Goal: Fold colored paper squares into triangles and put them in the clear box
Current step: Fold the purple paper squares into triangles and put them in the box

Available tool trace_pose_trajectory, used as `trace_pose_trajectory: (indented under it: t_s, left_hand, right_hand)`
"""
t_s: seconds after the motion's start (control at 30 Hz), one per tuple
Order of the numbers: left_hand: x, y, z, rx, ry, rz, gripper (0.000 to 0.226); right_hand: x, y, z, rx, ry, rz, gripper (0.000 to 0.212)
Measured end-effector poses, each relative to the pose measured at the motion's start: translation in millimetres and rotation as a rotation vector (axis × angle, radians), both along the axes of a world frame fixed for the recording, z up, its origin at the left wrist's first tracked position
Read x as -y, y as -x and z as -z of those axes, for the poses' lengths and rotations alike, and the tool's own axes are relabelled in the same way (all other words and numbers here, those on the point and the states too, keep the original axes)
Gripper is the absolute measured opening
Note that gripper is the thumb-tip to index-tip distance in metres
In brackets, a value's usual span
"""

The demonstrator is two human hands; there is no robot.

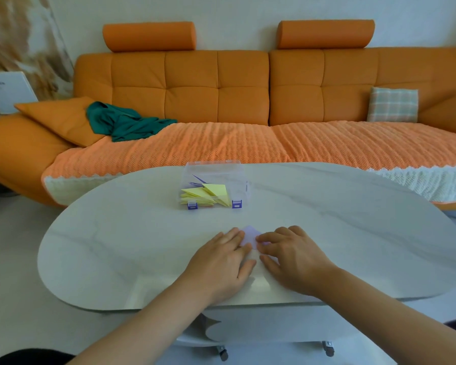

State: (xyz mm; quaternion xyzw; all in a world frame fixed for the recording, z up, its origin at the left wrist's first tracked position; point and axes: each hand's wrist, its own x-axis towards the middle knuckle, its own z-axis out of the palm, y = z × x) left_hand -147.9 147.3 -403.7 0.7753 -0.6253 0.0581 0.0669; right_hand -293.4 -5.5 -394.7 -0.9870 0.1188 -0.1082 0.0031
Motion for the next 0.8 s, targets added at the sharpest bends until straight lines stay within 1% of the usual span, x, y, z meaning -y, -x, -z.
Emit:
trace_pose_trajectory:
  t_s: [0.07, 0.17, 0.23, 0.4, 0.57, 0.73, 0.8]
  left_hand:
    - [-5, -2, -1, 0.024, 0.001, -0.032, 0.061]
    - [-12, -3, -3, 0.012, 0.016, -0.087, 0.075]
    - [-15, -4, -5, -0.005, 0.027, -0.128, 0.077]
    - [-23, -10, -8, -0.078, 0.035, -0.231, 0.065]
    - [-24, -14, -8, -0.094, 0.038, -0.32, 0.044]
    - [-24, -18, -10, -0.167, 0.05, -0.369, 0.042]
    - [-26, -19, -9, -0.156, 0.105, -0.36, 0.039]
  right_hand:
    - [-3, 0, 0, -0.013, 0.007, 0.011, 0.038]
    - [-4, 0, -2, -0.029, 0.002, 0.037, 0.039]
    - [-5, 0, -3, -0.026, -0.001, 0.044, 0.039]
    - [-4, -1, -1, -0.016, 0.004, 0.048, 0.038]
    - [-3, 0, 1, 0.022, 0.009, 0.04, 0.036]
    - [2, -1, 1, 0.03, -0.01, 0.033, 0.033]
    - [4, -2, 1, 0.029, -0.027, 0.03, 0.033]
